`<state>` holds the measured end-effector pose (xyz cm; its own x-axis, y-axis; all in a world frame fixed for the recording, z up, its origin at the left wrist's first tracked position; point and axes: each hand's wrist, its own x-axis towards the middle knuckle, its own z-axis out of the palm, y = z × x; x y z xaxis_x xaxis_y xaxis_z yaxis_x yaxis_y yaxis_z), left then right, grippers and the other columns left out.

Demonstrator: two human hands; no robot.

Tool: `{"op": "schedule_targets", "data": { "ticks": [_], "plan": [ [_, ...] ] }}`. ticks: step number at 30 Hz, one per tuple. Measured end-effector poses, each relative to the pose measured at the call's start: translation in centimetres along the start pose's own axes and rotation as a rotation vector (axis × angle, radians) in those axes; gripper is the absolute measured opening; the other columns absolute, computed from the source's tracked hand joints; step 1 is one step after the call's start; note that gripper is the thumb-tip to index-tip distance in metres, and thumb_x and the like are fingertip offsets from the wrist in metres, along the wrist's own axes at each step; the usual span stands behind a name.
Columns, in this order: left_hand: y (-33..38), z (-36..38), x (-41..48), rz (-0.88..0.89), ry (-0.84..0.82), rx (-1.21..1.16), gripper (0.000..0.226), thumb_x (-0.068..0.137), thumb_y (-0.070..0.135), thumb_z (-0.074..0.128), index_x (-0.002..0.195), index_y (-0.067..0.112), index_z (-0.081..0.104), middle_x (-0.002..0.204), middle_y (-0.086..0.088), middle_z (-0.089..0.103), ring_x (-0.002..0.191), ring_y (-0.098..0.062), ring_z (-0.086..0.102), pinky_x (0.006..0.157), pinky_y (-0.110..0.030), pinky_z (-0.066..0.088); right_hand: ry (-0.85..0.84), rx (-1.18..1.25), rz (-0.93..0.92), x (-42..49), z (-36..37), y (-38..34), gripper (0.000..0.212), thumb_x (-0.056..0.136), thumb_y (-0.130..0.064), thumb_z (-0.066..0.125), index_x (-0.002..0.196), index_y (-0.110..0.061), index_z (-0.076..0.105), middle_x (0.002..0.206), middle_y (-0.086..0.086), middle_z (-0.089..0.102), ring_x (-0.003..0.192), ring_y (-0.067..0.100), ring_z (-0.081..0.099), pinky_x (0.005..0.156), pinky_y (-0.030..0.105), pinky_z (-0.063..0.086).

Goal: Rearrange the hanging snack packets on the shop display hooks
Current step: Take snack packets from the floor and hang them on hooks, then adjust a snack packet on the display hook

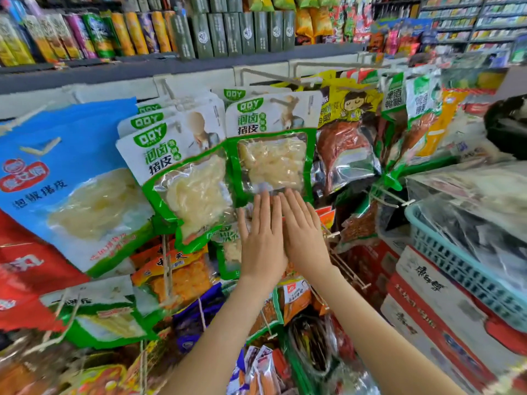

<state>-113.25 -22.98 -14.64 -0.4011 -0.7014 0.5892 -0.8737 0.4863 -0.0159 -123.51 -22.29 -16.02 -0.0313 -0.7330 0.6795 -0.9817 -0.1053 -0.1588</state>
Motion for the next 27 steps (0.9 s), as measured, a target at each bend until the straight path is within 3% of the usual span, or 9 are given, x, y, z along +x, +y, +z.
{"op": "schedule_targets", "data": {
  "ticks": [8, 11, 14, 17, 20, 24, 27],
  "plan": [
    [5.4, 1.2, -6.8, 0.071, -0.164, -0.076, 0.064, 0.071, 0.018, 0.067, 0.130, 0.001, 0.050, 0.138, -0.016, 0.047, 0.128, -0.029, 0.045, 0.109, -0.047, 0.032, -0.150, 0.124, 0.050, -9.8, -0.5, 2.8, 0.045, 0.090, -0.019, 0.048, 0.131, -0.004, 0.047, 0.136, 0.011, 0.049, 0.131, 0.024, 0.038, 0.109, 0.037, 0.030],
    [7.6, 2.4, -11.7, 0.065, -0.263, -0.251, 0.058, 0.069, 0.011, 0.071, 0.123, -0.001, 0.055, 0.133, -0.019, 0.050, 0.114, -0.031, 0.056, 0.093, -0.039, 0.047, -0.184, 0.176, 0.111, -15.6, -1.2, 3.8, 0.040, 0.084, -0.012, 0.052, 0.122, -0.002, 0.054, 0.124, 0.013, 0.056, 0.119, 0.025, 0.046, 0.103, 0.036, 0.036],
    [9.8, 4.8, -18.5, 0.064, -0.465, -0.345, 0.052, 0.065, 0.010, 0.074, 0.114, 0.001, 0.061, 0.125, -0.018, 0.057, 0.102, -0.031, 0.063, 0.082, -0.036, 0.053, -0.287, 0.221, 0.287, -23.8, -0.8, 5.4, 0.039, 0.084, -0.008, 0.049, 0.122, -0.004, 0.054, 0.118, 0.011, 0.060, 0.108, 0.026, 0.051, 0.089, 0.040, 0.047],
    [12.2, 8.4, -26.6, 0.075, -0.768, -0.370, 0.051, 0.074, 0.011, 0.070, 0.123, 0.003, 0.057, 0.135, -0.016, 0.050, 0.113, -0.031, 0.058, 0.090, -0.037, 0.049, -0.418, 0.215, 0.507, -34.3, 0.1, 7.0, 0.043, 0.087, -0.007, 0.049, 0.131, -0.004, 0.047, 0.119, 0.013, 0.058, 0.109, 0.030, 0.050, 0.092, 0.042, 0.044],
    [14.2, 12.2, -33.8, 0.110, -1.066, -0.322, 0.054, 0.095, 0.019, 0.043, 0.146, 0.012, 0.027, 0.155, -0.004, 0.017, 0.136, -0.023, 0.031, 0.108, -0.032, 0.029, -0.601, 0.170, 0.749, -45.0, 0.8, 8.7, 0.057, 0.081, -0.002, 0.060, 0.135, -0.001, 0.041, 0.116, 0.019, 0.057, 0.105, 0.038, 0.052, 0.093, 0.044, 0.042],
    [16.5, 19.3, -43.4, 0.094, -1.232, -0.340, 0.053, 0.098, 0.023, 0.034, 0.148, 0.017, 0.020, 0.155, 0.001, 0.015, 0.138, -0.016, 0.027, 0.110, -0.026, 0.024, -0.798, 0.034, 0.873, -57.5, 3.3, 10.2, 0.067, 0.054, 0.002, 0.081, 0.116, 0.003, 0.056, 0.090, 0.016, 0.065, 0.075, 0.036, 0.062, 0.068, 0.036, 0.054],
    [17.6, 26.8, -50.9, 0.074, -1.318, -0.311, 0.049, 0.098, 0.024, 0.033, 0.146, 0.021, 0.023, 0.153, 0.005, 0.019, 0.134, -0.013, 0.032, 0.108, -0.025, 0.028, -0.943, -0.052, 0.886, -66.9, 8.1, 10.7, 0.074, 0.036, 0.001, 0.086, 0.106, 0.004, 0.063, 0.079, 0.011, 0.066, 0.063, 0.029, 0.063, 0.056, 0.030, 0.053]
  ]
}}
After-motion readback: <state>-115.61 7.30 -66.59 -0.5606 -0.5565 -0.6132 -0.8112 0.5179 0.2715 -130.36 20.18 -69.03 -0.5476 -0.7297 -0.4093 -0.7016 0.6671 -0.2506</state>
